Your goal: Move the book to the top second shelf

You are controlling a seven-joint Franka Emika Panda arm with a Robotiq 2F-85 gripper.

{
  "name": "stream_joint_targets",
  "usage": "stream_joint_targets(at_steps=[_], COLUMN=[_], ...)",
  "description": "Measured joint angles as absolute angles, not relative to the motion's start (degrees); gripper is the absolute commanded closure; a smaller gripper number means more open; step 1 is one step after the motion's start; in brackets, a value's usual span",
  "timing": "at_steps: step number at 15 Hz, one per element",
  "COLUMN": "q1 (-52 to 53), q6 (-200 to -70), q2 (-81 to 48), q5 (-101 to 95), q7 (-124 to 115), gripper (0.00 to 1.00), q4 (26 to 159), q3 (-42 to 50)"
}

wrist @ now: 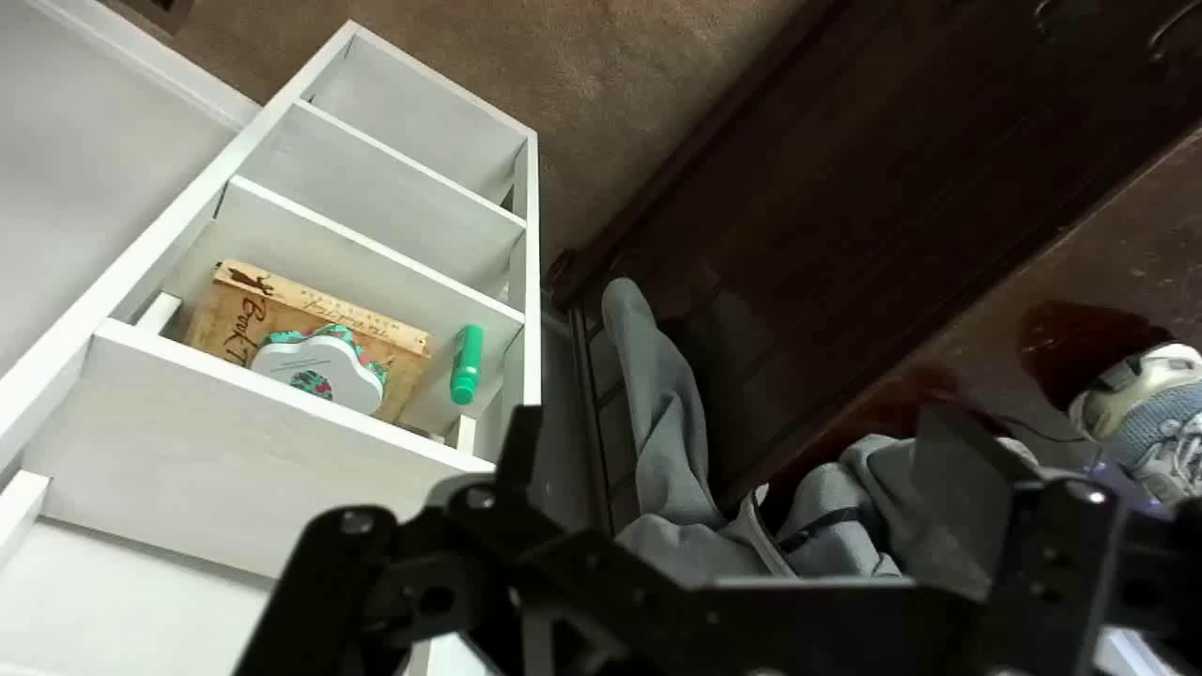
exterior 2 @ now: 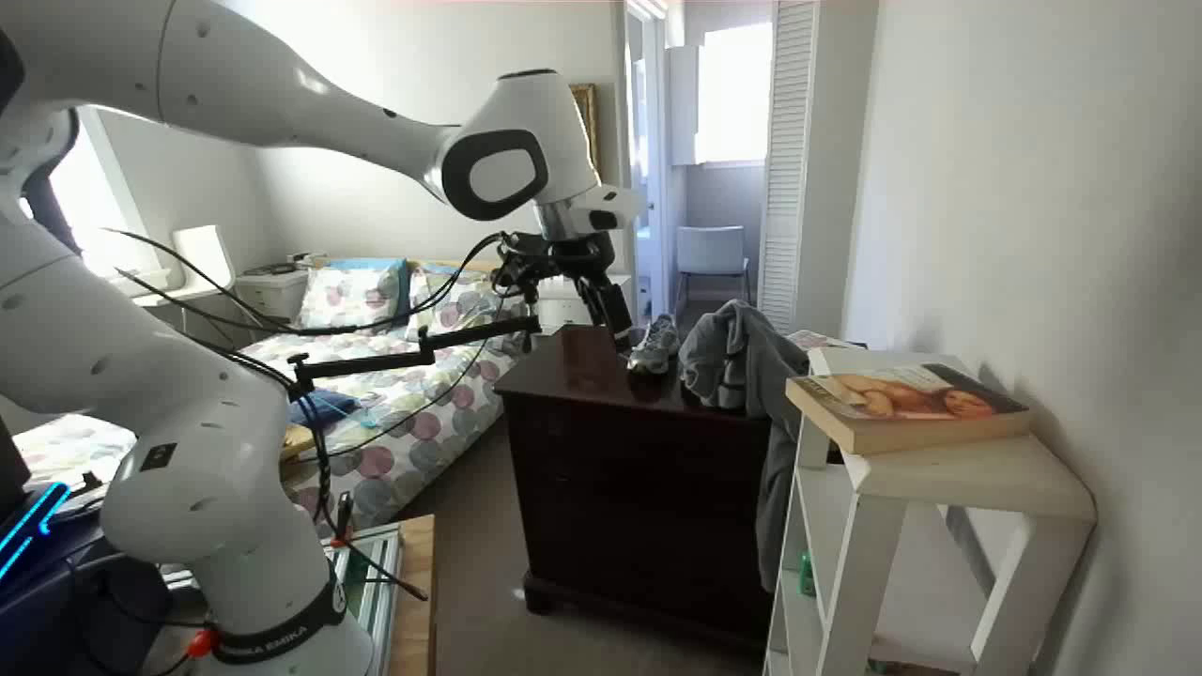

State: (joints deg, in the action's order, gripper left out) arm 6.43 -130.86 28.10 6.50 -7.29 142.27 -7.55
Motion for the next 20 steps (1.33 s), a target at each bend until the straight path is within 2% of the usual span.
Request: stream_joint_targets(at_steps=[6,10,20], q1=[6.34,2.45,-7.93], q6=[-130.86,-134.62,-140.62], q2=[28.1,27.21,14.11], q5=[6.32,0.75,-11.62], q7=[-7.29,-9.44,-15.28], gripper=[0.0,0.0,0.0], q4=[142.26,141.0,126.35], q3=[-7.55,-7.68,-6.48])
